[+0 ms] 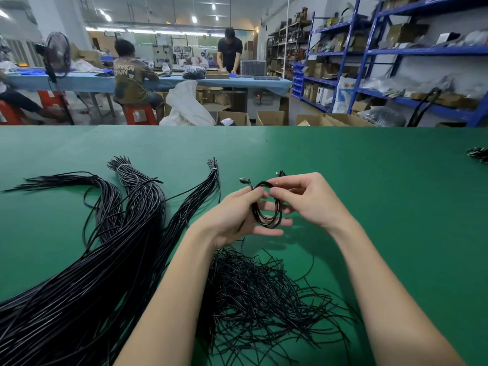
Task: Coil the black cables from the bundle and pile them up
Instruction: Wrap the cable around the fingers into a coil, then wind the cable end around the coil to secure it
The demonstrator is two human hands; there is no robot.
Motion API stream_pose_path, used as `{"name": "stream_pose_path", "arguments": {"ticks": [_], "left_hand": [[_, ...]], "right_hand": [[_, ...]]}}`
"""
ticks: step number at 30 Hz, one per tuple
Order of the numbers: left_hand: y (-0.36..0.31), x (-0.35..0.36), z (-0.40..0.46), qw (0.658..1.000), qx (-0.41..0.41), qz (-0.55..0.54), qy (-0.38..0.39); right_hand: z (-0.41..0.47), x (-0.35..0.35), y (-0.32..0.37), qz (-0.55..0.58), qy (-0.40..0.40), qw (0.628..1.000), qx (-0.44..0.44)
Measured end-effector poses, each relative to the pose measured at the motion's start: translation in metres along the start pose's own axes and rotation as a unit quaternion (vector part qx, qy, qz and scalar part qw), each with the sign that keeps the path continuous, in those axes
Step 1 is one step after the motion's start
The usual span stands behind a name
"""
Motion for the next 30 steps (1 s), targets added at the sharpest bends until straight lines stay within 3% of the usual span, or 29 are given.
{"name": "stream_pose_path", "arguments": {"ticks": [6, 11, 15, 18, 21, 25, 30], "left_hand": [[0.009, -0.002, -0.002, 0.999, -0.036, 0.021, 0.018], [0.011, 0.002, 0.004, 0.996, 0.004, 0.086, 0.016], [0.011, 0.004, 0.007, 0.989, 0.027, 0.142, 0.008], [0.010, 0.010, 0.007, 0.988, 0.039, 0.148, 0.020], [0.011, 0.015, 0.007, 0.992, 0.031, 0.118, 0.024], [0.009, 0.018, 0.002, 0.995, 0.022, 0.082, 0.048], [0.007, 0.022, 0.000, 0.992, 0.022, 0.104, 0.068]], "right_hand": [[0.002, 0.001, -0.009, -0.064, -0.027, 0.998, -0.008], [0.004, -0.002, -0.013, -0.026, -0.070, 0.997, 0.014], [0.004, 0.002, -0.027, 0.019, -0.016, 0.992, 0.121], [0.000, 0.011, -0.029, -0.011, 0.029, 0.993, 0.110], [0.001, 0.012, -0.018, 0.066, 0.028, 0.996, 0.057], [0.004, 0.004, -0.026, 0.194, -0.020, 0.975, 0.111], [0.003, 0.001, -0.024, 0.184, 0.006, 0.978, 0.099]]}}
Point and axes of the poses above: each hand's wrist, its own z-axis towards the middle knuckle, its own x-axis out of the palm, y = z × x, the point moved 9 cm from there along z, towards the middle knuckle, and after that the axes turned 9 degrees about x, right-handed, at the moved point
